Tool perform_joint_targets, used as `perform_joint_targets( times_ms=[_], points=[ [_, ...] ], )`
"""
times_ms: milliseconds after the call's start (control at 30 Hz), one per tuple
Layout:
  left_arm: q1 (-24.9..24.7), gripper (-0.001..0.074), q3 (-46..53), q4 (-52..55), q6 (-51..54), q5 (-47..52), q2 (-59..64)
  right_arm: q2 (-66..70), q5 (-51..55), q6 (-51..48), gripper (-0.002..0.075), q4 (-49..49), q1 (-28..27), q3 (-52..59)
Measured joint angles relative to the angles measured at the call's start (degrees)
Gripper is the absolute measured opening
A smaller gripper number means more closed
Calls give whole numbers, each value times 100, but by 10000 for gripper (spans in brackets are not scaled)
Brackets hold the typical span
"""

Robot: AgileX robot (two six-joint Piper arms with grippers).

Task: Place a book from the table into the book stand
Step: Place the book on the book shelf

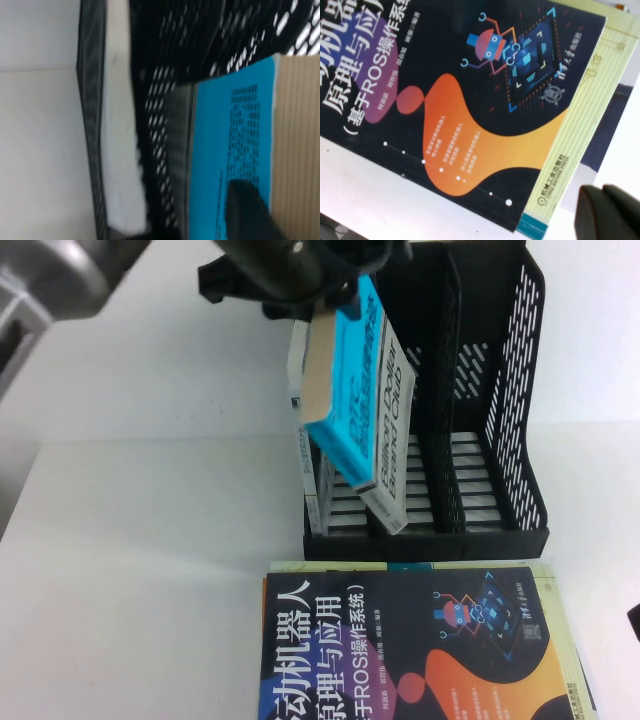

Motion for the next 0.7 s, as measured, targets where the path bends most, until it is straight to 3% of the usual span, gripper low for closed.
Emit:
perform_joint_targets(
  times_ms=[300, 700],
  points=[
    [-61, 186, -1519, 414, -273, 148, 1150, 0, 85, 0, -3, -35, 0, 0],
    [-61, 186, -1611, 450, -284, -215, 1329, 0, 85, 23, -3, 9, 0, 0]
  ],
)
